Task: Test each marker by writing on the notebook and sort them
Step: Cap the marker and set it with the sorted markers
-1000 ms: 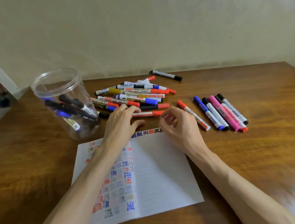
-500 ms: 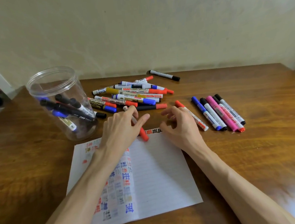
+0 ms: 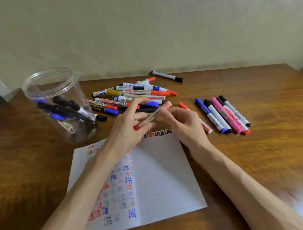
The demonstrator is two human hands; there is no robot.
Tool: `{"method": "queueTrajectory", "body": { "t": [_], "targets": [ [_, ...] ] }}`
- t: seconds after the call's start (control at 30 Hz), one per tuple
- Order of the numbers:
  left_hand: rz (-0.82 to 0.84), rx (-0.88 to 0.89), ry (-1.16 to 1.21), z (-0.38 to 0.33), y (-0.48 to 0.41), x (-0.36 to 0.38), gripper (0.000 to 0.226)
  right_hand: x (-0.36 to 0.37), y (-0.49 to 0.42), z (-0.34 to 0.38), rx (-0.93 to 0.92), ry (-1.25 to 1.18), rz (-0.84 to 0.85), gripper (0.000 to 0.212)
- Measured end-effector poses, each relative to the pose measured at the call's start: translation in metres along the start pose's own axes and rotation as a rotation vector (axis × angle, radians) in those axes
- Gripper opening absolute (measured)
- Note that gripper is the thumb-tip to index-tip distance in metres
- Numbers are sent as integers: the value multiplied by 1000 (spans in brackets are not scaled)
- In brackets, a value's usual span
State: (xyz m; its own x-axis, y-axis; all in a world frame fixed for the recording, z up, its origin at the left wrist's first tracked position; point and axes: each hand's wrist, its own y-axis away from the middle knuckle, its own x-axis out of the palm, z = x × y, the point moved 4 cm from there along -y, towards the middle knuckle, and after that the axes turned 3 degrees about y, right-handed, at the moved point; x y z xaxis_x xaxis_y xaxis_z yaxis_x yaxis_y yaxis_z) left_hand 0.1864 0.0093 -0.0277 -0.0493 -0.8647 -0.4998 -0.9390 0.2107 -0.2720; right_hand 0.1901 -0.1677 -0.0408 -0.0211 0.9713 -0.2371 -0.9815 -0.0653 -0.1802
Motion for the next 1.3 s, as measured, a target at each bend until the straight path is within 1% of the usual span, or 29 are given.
{"method": "queueTrajectory", "body": {
  "t": [0.1,0.17,0.23,0.3,0.4,0.47,0.57,0.6,0.73,0.9,1.0,1.07,1.13,1.2,1.3],
  "targets": [
    [-2,-14,-47,0,2,-3,57,-4,0,-2,63,-111,-30,34],
    [5,-5,-122,2,5,-6,44,-8,-1,-2,88,-148,-79,38],
    [5,23,-200,2,8,-8,29,-8,0,-2,92,-177,-101,37],
    [9,51,-241,0,11,-7,28,-2,2,-2,95,-200,-63,34],
    [38,117,-324,-4,15,-4,25,11,6,-4,83,-134,31,34],
    [56,90,-381,-4,18,-3,26,13,5,-5,86,-123,31,35],
    [107,54,-431,-2,21,-5,23,11,4,-2,86,-172,59,37],
    [126,42,-417,-1,22,-6,24,11,4,0,80,-169,71,37],
    [177,-9,-220,4,27,-13,35,9,5,7,22,-102,112,29],
    [219,-9,-126,1,28,-15,35,6,8,16,-41,-74,134,19],
    [249,-38,-68,0,25,-16,36,4,8,17,-52,-74,128,21],
    [245,-37,-90,-2,22,-16,32,7,9,15,-23,-130,120,29],
    [197,-17,-178,-5,22,-14,20,12,12,13,24,-210,107,37],
    [139,22,-262,-6,24,-12,13,14,13,10,3,-176,93,37],
    [148,27,-290,-5,29,-3,21,20,16,9,-38,-78,100,37]
  ]
}}
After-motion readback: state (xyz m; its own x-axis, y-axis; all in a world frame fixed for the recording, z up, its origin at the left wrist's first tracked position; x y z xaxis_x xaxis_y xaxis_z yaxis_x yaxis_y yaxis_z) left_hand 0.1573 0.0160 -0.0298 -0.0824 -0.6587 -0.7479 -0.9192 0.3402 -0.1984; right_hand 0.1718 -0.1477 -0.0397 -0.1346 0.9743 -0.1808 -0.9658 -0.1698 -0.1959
